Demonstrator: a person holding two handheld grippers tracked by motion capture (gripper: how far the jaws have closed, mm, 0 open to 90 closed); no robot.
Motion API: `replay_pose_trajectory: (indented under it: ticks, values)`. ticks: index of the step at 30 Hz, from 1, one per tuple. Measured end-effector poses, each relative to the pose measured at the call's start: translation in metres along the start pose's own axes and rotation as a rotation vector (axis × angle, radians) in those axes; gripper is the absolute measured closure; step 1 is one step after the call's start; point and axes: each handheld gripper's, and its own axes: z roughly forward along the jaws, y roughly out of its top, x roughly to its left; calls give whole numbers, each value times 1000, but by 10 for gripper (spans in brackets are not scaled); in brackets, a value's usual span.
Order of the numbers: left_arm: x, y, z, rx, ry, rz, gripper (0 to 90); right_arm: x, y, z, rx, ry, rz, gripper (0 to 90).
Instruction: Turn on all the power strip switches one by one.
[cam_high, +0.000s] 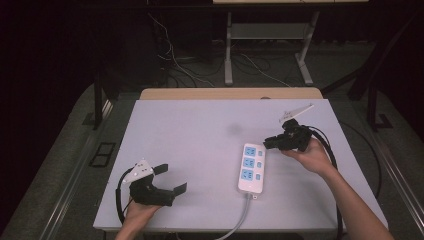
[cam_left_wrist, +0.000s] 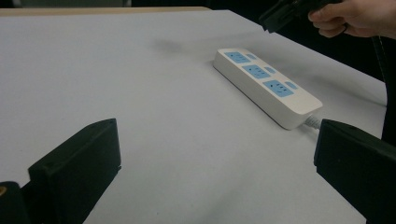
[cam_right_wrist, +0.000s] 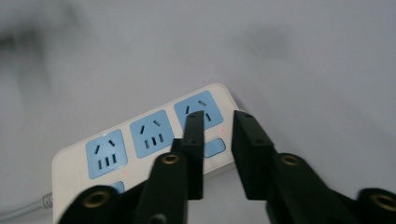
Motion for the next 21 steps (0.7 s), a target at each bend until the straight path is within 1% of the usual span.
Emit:
replay_pose_trajectory:
  ticks: [4,6,9,10,11,12,15,16,21]
  values:
    - [-1,0,1,0,-5,3,0,8,-3,-10,-18,-45,16,442]
    - [-2,0,1,0,-7,2,0,13,-5,-14,-30,-58,25,329]
    - [-2,0,1,-3,-7,1,0,19,-9,-21,-40,-66,52,143]
    - [-2,0,0,-4,-7,1,0,21,-11,-22,-44,-61,61,95]
    - [-3,1,0,-5,-6,1,0,23,-13,-25,-45,-64,73,78]
    - [-2,1,0,-5,-6,2,0,25,-16,-26,-46,-68,79,1]
    - [-2,1,0,-7,-5,0,0,32,-25,-32,-53,-69,86,2]
    - [-2,1,0,-7,-4,-1,0,34,-29,-34,-63,-75,91,2]
    - [-2,0,0,-8,-2,-3,0,44,-49,-42,-100,-69,120,2]
